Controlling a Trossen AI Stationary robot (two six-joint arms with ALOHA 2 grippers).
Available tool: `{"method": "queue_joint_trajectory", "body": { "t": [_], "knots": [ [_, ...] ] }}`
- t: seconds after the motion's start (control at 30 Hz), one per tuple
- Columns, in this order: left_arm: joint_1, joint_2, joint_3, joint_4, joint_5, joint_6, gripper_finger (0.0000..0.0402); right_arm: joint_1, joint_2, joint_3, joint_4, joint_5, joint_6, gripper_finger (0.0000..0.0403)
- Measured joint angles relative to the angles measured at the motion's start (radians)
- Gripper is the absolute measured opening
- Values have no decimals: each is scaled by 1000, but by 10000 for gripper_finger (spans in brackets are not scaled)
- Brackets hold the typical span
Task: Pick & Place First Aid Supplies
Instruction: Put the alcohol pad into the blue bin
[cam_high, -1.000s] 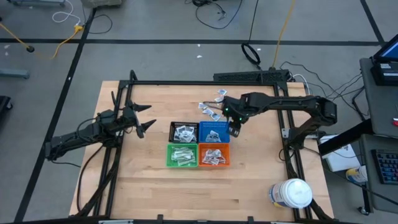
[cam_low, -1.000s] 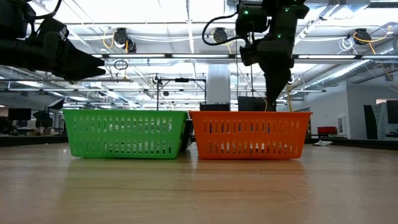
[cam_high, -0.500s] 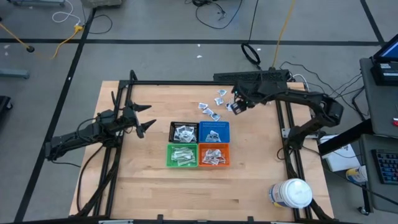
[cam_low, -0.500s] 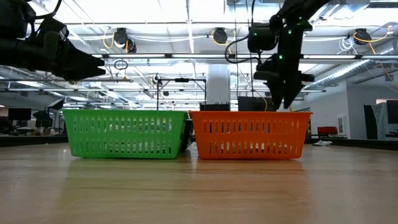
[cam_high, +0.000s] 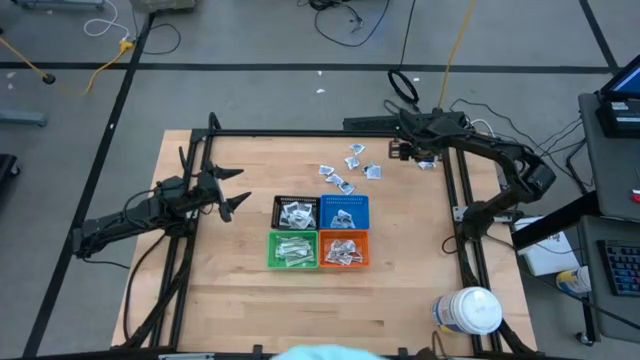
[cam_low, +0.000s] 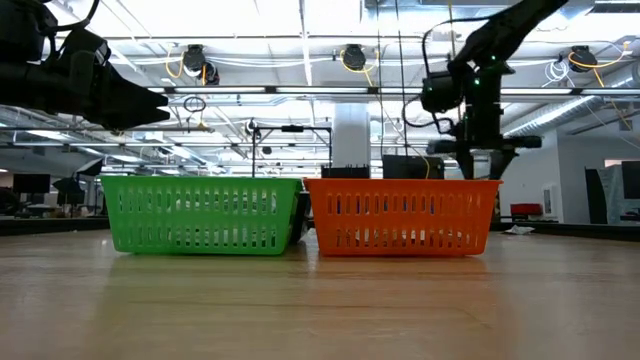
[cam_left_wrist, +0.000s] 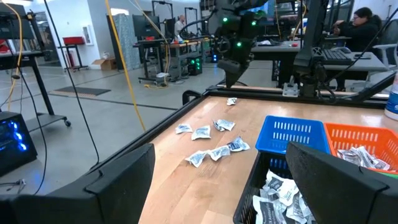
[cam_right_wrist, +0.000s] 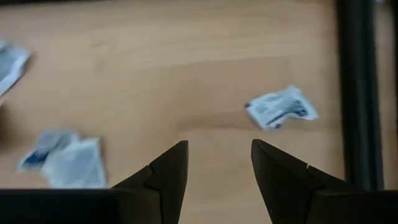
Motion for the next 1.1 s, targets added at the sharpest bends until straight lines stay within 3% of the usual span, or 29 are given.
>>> {"method": "queue_joint_trajectory", "body": {
  "t": [0.57,0.9,1.1],
  "knots": [
    [0,0,0,0,0,0,365,-193,-55,-196,28,21,288,171],
    [0,0,0,0,0,0,365,-220,-14,-277,261,23,321,171],
    [0,0,0,0,0,0,365,-226,33,-279,296,20,313,171]
  ]
}}
